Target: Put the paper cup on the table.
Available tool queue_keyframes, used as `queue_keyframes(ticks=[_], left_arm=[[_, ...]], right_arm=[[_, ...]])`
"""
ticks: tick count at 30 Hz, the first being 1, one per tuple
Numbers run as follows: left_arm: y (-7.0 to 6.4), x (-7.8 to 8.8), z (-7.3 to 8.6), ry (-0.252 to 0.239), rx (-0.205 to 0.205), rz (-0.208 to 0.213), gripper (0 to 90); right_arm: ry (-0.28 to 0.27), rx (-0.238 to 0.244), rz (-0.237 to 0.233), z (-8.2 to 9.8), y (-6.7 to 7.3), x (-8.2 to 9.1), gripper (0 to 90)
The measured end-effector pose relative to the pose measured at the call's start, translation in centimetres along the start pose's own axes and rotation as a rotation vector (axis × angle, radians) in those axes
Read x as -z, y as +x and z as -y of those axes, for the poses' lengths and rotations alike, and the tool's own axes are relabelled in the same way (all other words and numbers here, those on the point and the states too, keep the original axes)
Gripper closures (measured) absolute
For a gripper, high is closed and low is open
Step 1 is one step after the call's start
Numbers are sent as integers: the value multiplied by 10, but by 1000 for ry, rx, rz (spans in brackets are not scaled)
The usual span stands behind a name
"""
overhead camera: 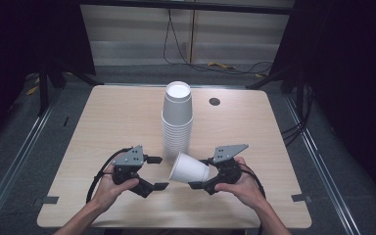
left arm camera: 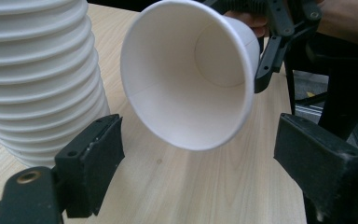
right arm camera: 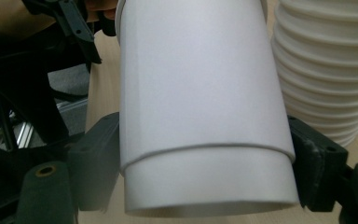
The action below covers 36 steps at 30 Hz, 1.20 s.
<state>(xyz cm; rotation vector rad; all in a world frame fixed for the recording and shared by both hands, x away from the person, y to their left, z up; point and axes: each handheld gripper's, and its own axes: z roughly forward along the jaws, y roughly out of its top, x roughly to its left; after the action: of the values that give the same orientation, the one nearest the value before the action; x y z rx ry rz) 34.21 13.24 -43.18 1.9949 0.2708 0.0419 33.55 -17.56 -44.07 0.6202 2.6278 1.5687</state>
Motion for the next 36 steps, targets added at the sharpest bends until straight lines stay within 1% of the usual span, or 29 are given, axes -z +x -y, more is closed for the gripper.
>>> queue_keyframes(ticks=[1,2,3,5,6,8,9,10,14,15,16,19,22,24,25,26,27,29,31,32,33,34,36], left_arm=[[0,0,0,-2,-4,-3,154],[0,0,0,-4,-3,-3,154],[0,0,0,-6,-3,-3,154],[0,-1,0,-12,1,0,154],[0,0,0,-16,7,2,154],[1,0,0,-18,8,1,154],[1,0,0,-19,9,0,154],[1,0,0,-21,9,-2,154],[1,2,-1,-34,15,-2,154],[1,3,-1,-45,19,-3,154],[1,3,-1,-45,19,-3,154],[1,4,-2,-55,25,-1,154],[2,4,-2,-59,24,-2,154],[0,4,-2,-81,21,-4,154],[0,5,-3,-81,12,-3,154],[0,5,-3,-81,12,-3,154],[-1,4,-3,-92,17,10,154],[-1,3,-3,-93,14,11,154],[-1,3,-3,-92,16,0,154],[-1,3,-2,-94,23,-2,154],[-1,2,-2,-96,32,-9,154],[-1,2,-2,-96,32,-9,154],[0,1,-1,-97,44,-37,154]], right_arm=[[-13,-13,-9,2,-1,-1,217],[-13,-13,-9,2,-1,-1,217],[-29,-15,-5,3,-2,-1,217],[-37,-17,-9,3,-2,-1,217],[-60,-22,-9,4,-3,0,217],[-70,-23,-9,4,-2,-1,217],[-77,-25,-7,5,-2,-1,217],[-87,-26,14,7,-2,-2,216],[-103,-36,13,9,-2,-5,216],[-115,-38,13,10,-2,-7,217],[-115,-38,13,10,-2,-7,217],[-141,-44,18,12,-2,-9,217],[-138,-54,20,13,-2,-11,218],[-134,-53,15,14,-2,-12,218],[-134,-51,4,15,-1,-14,218],[-134,-51,4,15,-1,-14,218],[-138,-44,-7,15,0,-16,218],[-138,-46,-13,15,1,-17,218],[-144,-36,-34,16,2,-20,219],[-151,-34,-42,16,3,-21,219],[-152,-33,-45,16,4,-22,219],[-152,-33,-45,16,4,-22,219],[-158,-29,-53,16,5,-23,219]])
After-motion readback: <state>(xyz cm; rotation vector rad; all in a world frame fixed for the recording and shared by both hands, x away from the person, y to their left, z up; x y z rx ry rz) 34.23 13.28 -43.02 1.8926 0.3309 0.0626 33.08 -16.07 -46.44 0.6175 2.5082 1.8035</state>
